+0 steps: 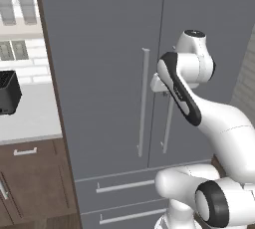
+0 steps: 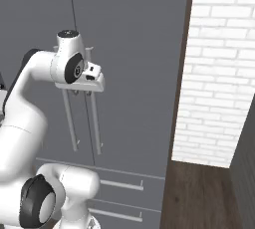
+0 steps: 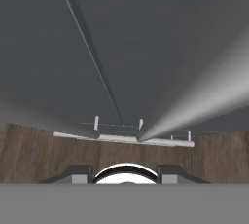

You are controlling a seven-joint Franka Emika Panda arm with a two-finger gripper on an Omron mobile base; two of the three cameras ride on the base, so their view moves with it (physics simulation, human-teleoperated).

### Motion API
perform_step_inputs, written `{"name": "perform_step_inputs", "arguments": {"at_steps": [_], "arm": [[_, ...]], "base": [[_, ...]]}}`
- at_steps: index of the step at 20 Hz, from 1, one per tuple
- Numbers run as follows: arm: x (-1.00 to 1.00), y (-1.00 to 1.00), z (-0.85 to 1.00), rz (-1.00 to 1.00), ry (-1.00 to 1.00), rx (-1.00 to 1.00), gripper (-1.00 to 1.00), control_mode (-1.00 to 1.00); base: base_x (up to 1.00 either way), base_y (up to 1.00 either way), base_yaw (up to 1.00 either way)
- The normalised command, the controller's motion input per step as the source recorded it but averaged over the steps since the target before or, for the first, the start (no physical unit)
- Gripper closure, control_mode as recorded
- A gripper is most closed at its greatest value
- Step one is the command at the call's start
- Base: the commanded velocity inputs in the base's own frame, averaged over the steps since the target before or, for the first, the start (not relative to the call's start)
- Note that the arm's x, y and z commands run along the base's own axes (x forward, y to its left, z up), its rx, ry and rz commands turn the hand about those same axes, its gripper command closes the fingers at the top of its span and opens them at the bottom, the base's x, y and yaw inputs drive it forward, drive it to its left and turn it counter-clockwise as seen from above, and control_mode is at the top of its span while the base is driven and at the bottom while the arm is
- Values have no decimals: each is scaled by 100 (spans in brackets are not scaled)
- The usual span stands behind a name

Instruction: Take the strawberry from the fridge and place it on top of the pancake, located on the dining counter.

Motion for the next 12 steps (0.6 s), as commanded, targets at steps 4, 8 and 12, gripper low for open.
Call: {"name": "perform_step_inputs", "arguments": {"at_steps": [4,8,12], "arm": [[0,0,0,0,0,0,-100,100],[0,0,0,0,0,0,-100,100],[0,0,0,0,0,0,-100,100]], "base": [[-27,12,0],[-59,29,0],[-31,20,-1]]}}
